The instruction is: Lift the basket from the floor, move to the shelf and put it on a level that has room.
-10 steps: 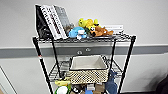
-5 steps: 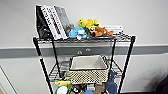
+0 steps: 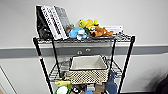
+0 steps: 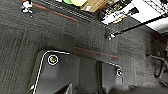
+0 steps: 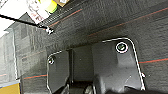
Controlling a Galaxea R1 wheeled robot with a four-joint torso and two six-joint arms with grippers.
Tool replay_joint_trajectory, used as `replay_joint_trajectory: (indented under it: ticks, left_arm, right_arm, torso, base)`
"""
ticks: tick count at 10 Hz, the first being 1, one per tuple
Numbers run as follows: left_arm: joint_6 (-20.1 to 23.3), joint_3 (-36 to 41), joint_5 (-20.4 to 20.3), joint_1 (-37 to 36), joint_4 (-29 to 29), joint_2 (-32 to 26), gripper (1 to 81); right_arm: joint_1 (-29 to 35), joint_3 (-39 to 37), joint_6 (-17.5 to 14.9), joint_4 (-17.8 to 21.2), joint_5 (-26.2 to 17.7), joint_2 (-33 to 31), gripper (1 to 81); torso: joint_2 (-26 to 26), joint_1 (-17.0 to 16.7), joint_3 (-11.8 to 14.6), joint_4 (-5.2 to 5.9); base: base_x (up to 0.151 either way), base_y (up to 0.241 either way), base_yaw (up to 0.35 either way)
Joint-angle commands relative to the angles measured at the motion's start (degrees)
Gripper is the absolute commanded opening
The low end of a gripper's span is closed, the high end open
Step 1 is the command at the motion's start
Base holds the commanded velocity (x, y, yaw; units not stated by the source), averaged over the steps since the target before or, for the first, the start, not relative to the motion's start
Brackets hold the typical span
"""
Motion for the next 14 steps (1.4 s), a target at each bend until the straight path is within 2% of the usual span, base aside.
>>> replay_joint_trajectory:
  ticks: [1, 5, 8, 11, 14]
  left_arm:
    - [0.0, -9.9, 2.7, -0.2, 3.0, 6.5, 81.1]
    - [0.0, -20.4, 3.0, 1.8, 5.7, 13.2, 81.1]
    - [0.0, -28.2, 3.2, 2.9, 6.0, 18.2, 81.1]
    - [0.0, -32.3, 3.2, 3.8, 6.0, 21.4, 81.1]
    - [0.0, -34.4, 3.2, 4.5, 6.0, 23.2, 81.1]
  right_arm:
    - [0.9, -9.1, -0.9, -3.0, -3.2, 5.7, 81.1]
    - [-2.0, -22.4, -0.9, -5.0, -3.2, 13.8, 81.1]
    - [-2.7, -26.2, -0.9, -6.3, -3.2, 17.6, 81.1]
    - [-3.9, -31.3, -0.9, -6.8, -3.2, 22.1, 81.1]
    - [-4.7, -38.5, -0.9, -9.0, -2.9, 27.5, 81.1]
  torso:
    - [0.0, 0.0, 0.0, 0.00]
    - [0.0, 0.0, 0.0, 0.00]
    - [-0.1, -0.1, 0.1, 0.00]
    - [-0.1, -0.1, 0.1, 0.00]
    - [-0.1, -0.1, 0.1, 0.00]
  base:
    - [0.000, 0.000, 0.000]
    - [0.000, 0.000, 0.000]
    - [0.000, 0.000, 0.000]
    - [0.000, 0.000, 0.000]
    - [0.000, 0.000, 0.000]
